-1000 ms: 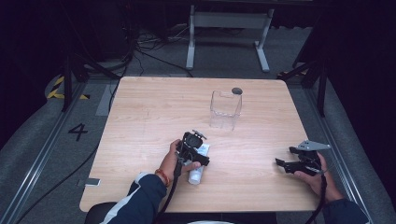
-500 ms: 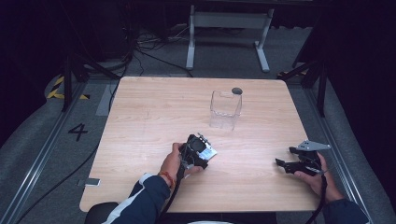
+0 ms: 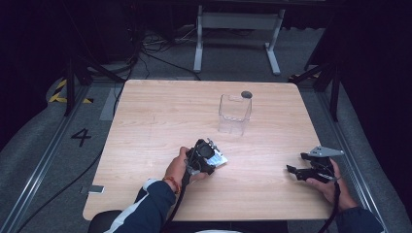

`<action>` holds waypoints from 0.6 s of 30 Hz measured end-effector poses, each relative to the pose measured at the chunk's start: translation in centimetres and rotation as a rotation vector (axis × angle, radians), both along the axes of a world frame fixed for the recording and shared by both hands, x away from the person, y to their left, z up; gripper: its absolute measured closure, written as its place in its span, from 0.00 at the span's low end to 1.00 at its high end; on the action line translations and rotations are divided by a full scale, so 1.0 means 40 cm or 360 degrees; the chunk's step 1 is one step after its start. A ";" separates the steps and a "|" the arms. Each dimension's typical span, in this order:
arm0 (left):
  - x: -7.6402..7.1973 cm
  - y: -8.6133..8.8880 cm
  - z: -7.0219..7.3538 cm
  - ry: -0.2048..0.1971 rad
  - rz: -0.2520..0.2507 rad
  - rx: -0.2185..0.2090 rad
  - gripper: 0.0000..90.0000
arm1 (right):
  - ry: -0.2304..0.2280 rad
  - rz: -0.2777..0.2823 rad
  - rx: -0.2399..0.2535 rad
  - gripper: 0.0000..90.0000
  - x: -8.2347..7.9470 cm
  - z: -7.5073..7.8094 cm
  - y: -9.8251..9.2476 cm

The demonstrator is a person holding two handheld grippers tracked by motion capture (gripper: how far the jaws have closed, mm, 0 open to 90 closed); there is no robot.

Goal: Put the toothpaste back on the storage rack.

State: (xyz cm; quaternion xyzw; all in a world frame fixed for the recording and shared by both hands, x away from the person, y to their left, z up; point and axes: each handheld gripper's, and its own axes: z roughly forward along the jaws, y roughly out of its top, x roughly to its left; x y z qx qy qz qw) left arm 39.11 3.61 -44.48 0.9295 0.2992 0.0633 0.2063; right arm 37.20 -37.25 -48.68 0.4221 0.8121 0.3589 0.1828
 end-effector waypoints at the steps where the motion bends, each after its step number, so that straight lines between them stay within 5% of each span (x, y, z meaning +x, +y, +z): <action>1: 0.000 0.002 0.002 -0.0005 -0.0007 -0.0010 0.64 | 0.0001 -0.0001 0.0001 0.17 0.000 0.000 0.000; 18: -0.011 0.041 0.054 -0.0070 -0.0045 -0.0203 0.73 | 0.0001 -0.0001 0.0000 0.17 0.000 0.000 0.000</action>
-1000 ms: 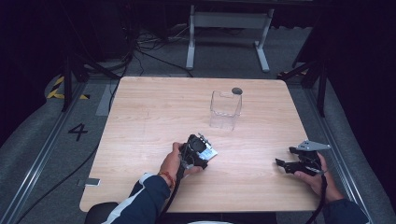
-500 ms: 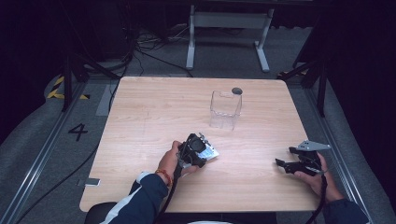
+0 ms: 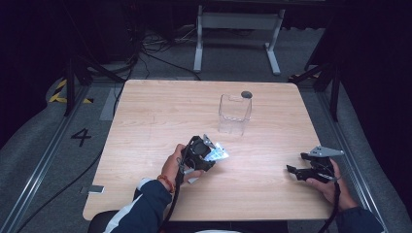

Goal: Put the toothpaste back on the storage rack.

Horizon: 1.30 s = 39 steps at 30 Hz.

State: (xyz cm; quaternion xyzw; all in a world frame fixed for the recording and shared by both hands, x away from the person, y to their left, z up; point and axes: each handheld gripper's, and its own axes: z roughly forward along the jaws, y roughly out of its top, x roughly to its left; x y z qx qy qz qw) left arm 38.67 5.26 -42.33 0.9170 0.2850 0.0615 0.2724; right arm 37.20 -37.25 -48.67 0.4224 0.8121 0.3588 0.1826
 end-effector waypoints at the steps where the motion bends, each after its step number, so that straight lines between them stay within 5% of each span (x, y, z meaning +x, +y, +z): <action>1: 0.000 0.004 0.003 -0.0017 0.0006 -0.0021 0.73 | -0.0001 0.0001 0.0000 0.17 0.000 0.000 0.000; 28: -0.006 0.052 0.081 -0.0250 0.0030 -0.0287 0.76 | -0.0001 0.0000 0.0000 0.17 0.000 0.000 0.000; 39: 0.002 0.065 0.104 -0.0283 0.0053 -0.0351 0.76 | 0.0000 -0.0001 0.0001 0.17 0.000 0.000 0.000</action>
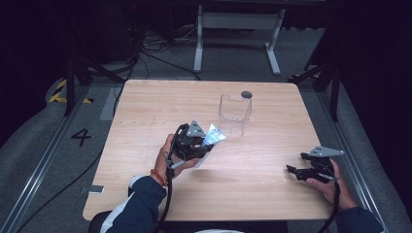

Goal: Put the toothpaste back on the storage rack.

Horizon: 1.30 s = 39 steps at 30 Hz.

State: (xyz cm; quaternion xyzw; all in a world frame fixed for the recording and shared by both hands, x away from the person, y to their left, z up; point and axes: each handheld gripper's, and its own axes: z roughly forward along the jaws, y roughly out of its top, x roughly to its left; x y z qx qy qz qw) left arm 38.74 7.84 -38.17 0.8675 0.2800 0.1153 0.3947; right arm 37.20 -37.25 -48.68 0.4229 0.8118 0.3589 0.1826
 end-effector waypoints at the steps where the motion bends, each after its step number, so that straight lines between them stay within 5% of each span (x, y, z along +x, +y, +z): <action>1: 0.001 0.001 0.002 -0.0007 0.0006 -0.0007 0.76 | -0.0001 0.0001 0.0000 0.17 0.000 0.000 0.000; 28: 0.051 0.000 0.079 -0.0119 0.0053 -0.0166 0.76 | 0.0000 0.0000 -0.0001 0.17 -0.001 0.000 0.000; 39: 0.082 -0.034 0.111 -0.0151 0.0041 -0.0224 0.76 | 0.0000 0.0000 -0.0001 0.17 -0.001 0.000 0.000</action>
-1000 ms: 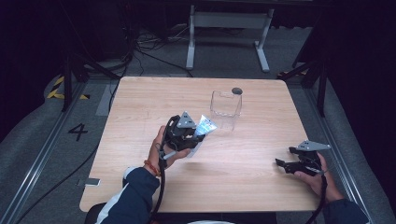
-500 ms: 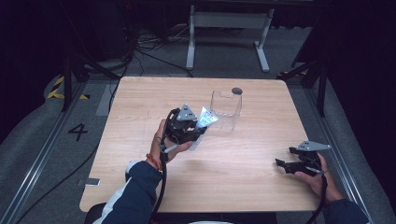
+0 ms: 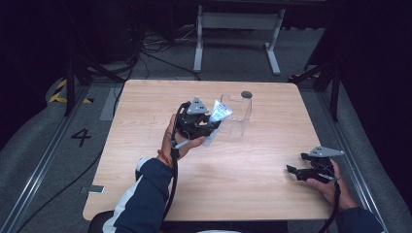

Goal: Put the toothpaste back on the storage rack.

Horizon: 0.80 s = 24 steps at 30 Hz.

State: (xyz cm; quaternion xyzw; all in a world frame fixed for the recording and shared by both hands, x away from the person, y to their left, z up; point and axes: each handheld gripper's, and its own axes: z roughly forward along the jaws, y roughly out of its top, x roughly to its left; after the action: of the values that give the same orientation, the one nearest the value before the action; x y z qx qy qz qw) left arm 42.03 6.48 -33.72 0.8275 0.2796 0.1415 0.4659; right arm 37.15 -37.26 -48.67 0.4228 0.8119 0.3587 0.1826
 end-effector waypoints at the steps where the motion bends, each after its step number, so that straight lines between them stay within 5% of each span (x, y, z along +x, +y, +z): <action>1: 0.004 -0.005 0.002 -0.0001 0.0004 -0.0003 0.76 | 0.0000 0.0000 0.0000 0.17 0.000 0.000 0.000; 24: 0.073 -0.073 0.024 -0.0046 0.0003 -0.0098 0.76 | 0.0000 0.0000 0.0000 0.17 0.000 0.000 0.000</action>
State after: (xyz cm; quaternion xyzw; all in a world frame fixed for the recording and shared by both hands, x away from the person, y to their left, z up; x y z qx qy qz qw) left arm 44.95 3.54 -32.75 0.8103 0.2779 0.1453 0.4950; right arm 37.15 -37.27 -48.67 0.4227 0.8119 0.3588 0.1827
